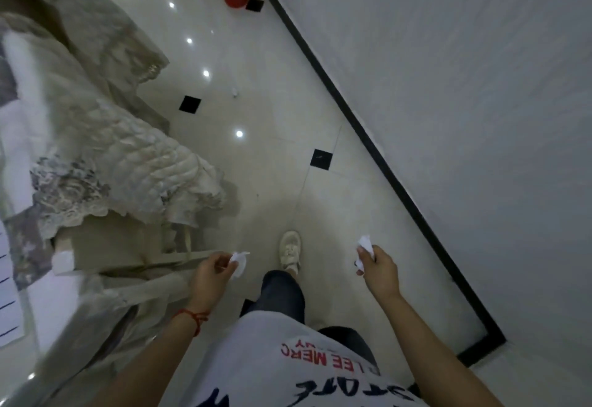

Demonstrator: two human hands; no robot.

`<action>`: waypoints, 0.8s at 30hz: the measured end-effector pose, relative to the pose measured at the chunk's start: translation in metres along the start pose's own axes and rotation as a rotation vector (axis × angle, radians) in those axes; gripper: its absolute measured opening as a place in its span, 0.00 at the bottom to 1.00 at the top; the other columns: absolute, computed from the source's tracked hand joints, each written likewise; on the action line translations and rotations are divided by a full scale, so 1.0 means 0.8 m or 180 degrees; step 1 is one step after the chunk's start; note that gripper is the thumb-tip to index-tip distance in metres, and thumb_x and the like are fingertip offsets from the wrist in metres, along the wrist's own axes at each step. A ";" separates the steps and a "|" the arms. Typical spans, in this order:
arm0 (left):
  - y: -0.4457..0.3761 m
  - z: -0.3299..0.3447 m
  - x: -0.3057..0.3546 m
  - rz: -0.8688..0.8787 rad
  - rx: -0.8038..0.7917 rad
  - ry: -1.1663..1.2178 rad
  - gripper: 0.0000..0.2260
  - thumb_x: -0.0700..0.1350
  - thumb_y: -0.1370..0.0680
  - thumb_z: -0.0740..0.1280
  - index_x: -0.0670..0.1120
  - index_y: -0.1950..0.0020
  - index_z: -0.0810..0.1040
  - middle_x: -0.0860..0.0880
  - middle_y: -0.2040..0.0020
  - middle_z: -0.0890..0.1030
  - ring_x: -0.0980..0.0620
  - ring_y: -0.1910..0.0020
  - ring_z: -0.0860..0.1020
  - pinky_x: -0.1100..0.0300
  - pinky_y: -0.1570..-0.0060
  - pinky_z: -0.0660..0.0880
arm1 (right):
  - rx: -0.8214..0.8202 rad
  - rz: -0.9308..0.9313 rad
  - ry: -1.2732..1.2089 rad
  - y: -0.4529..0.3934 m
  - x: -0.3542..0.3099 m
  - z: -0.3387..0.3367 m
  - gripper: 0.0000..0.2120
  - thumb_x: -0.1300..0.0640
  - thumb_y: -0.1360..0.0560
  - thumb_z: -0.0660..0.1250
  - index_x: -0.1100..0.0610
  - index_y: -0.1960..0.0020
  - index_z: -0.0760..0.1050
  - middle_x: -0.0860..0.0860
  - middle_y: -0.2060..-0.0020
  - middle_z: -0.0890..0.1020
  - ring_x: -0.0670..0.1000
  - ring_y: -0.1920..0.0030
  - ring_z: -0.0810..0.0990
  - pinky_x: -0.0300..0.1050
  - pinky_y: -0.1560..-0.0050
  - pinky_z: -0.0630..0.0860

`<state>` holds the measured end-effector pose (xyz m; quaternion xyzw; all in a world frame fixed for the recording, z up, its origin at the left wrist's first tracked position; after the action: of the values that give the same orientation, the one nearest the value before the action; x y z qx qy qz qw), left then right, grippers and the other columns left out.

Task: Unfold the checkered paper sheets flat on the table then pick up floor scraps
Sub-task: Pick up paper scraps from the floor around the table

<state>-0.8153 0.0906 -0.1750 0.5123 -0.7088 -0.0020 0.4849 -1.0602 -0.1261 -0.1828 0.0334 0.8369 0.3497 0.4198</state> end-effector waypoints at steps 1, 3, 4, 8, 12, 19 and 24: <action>-0.017 -0.004 0.013 -0.0015 -0.0005 0.0083 0.02 0.37 0.25 0.67 0.39 0.57 0.77 0.46 0.65 0.76 0.50 0.65 0.73 0.64 0.65 0.68 | 0.0022 -0.0020 0.0067 -0.014 -0.019 -0.005 0.14 0.54 0.23 0.62 0.62 0.62 0.73 0.57 0.65 0.79 0.53 0.65 0.75 0.40 0.66 0.69; -0.052 -0.011 0.044 -0.0032 0.0032 0.0348 0.04 0.36 0.25 0.66 0.41 0.60 0.76 0.46 0.67 0.76 0.51 0.66 0.73 0.64 0.66 0.69 | 0.0062 -0.0038 0.0242 -0.043 -0.052 -0.016 0.13 0.54 0.23 0.62 0.61 0.61 0.73 0.57 0.65 0.79 0.52 0.66 0.75 0.40 0.68 0.69; -0.069 -0.014 0.063 -0.0023 0.0068 0.0445 0.06 0.35 0.25 0.66 0.42 0.62 0.75 0.48 0.68 0.76 0.52 0.67 0.73 0.65 0.66 0.69 | 0.0092 -0.0037 0.0335 -0.057 -0.067 -0.022 0.13 0.54 0.22 0.62 0.61 0.61 0.73 0.57 0.65 0.79 0.52 0.67 0.75 0.39 0.68 0.68; -0.146 -0.016 0.142 0.0045 -0.0116 0.0534 0.08 0.40 0.24 0.66 0.49 0.63 0.75 0.53 0.68 0.76 0.58 0.68 0.73 0.66 0.67 0.68 | 0.0255 0.0040 0.0475 -0.112 -0.115 -0.037 0.13 0.55 0.22 0.61 0.61 0.61 0.74 0.57 0.66 0.78 0.50 0.69 0.75 0.31 0.73 0.68; -0.230 -0.016 0.223 0.0324 -0.0276 0.0236 0.06 0.44 0.25 0.67 0.44 0.61 0.77 0.49 0.66 0.78 0.53 0.66 0.75 0.59 0.64 0.71 | 0.0262 0.0287 0.0181 -0.166 -0.153 -0.044 0.12 0.56 0.23 0.62 0.65 0.58 0.75 0.59 0.64 0.79 0.53 0.67 0.76 0.45 0.60 0.73; -0.363 -0.017 0.303 0.0094 0.0053 0.0235 0.05 0.39 0.26 0.68 0.42 0.62 0.75 0.51 0.68 0.74 0.55 0.69 0.71 0.67 0.68 0.67 | 0.0138 0.0360 0.0285 -0.316 -0.247 -0.061 0.11 0.55 0.22 0.61 0.64 0.54 0.76 0.60 0.60 0.80 0.56 0.64 0.78 0.42 0.64 0.73; -0.415 -0.033 0.331 -0.0468 0.0454 0.0783 0.06 0.35 0.25 0.66 0.40 0.62 0.74 0.45 0.67 0.74 0.50 0.67 0.71 0.60 0.67 0.68 | -0.0045 0.0078 0.0473 -0.433 -0.390 -0.060 0.13 0.55 0.23 0.62 0.60 0.63 0.73 0.55 0.66 0.78 0.55 0.63 0.77 0.45 0.62 0.72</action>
<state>-0.5577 -0.2471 -0.1450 0.5923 -0.6030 0.0755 0.5290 -0.8113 -0.5225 -0.1644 0.0145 0.8628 0.3622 0.3524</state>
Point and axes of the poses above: each hand's wrist, its own y-axis away from the middle knuckle, its own z-axis out of the palm, x = y × z, the point moved 3 cm from there along -y, towards the middle knuckle
